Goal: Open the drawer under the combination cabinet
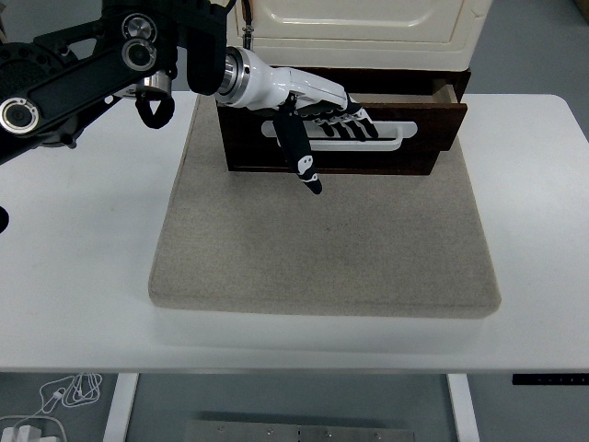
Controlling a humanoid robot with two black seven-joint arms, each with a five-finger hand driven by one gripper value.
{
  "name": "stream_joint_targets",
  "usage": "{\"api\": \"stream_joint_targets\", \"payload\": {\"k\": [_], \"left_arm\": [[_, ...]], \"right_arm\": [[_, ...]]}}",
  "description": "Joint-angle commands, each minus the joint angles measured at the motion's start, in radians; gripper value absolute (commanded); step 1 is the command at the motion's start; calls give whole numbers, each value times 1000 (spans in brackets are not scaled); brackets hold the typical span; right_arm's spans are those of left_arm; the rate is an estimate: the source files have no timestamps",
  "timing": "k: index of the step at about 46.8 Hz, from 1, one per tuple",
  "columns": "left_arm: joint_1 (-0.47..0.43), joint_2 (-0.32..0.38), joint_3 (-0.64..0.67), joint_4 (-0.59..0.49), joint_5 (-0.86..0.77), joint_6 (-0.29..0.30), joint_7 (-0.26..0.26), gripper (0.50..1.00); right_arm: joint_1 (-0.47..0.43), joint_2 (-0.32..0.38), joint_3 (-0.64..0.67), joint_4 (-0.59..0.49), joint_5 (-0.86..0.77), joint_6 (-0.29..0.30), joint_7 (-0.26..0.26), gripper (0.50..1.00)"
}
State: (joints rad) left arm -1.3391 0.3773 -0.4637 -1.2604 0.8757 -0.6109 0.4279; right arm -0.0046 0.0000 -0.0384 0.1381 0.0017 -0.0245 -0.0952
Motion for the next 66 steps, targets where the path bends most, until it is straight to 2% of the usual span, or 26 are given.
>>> {"api": "stream_joint_targets", "payload": {"k": [1, 66], "left_arm": [[1, 0, 2, -1, 0, 0, 0, 981], [6, 11, 5, -31, -44, 0, 8, 990]], "right_arm": [[0, 0, 0, 0, 0, 0, 0, 928], [0, 0, 0, 0, 0, 0, 0, 928]]}}
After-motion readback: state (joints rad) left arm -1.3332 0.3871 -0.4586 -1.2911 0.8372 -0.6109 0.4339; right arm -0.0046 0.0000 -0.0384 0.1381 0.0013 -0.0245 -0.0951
